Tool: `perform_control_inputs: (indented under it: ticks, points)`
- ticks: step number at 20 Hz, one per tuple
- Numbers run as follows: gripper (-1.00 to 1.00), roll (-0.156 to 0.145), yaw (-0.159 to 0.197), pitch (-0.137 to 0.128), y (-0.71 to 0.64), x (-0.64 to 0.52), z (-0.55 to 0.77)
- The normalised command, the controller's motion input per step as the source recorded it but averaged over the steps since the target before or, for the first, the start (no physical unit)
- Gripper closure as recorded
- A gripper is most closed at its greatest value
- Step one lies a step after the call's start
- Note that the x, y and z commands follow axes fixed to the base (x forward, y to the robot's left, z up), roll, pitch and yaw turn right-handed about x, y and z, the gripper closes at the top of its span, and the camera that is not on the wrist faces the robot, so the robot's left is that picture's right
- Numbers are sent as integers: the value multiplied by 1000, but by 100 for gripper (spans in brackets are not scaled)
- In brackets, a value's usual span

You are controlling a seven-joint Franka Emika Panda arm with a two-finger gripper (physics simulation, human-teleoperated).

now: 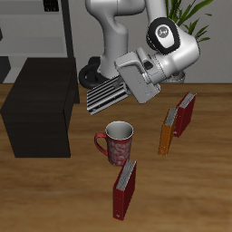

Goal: Place the striped book in the top region of the shelf

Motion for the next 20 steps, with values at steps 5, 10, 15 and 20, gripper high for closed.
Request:
perform_control_inputs:
  ticks: [5, 10, 15, 20]
  points:
    - [100, -1, 12, -10, -68, 63, -55]
    - [100, 2, 5, -2, -89, 84, -67]
    - [100, -12, 10, 6, -123, 72, -101]
    - [100, -20, -4, 5, -177, 55, -35]
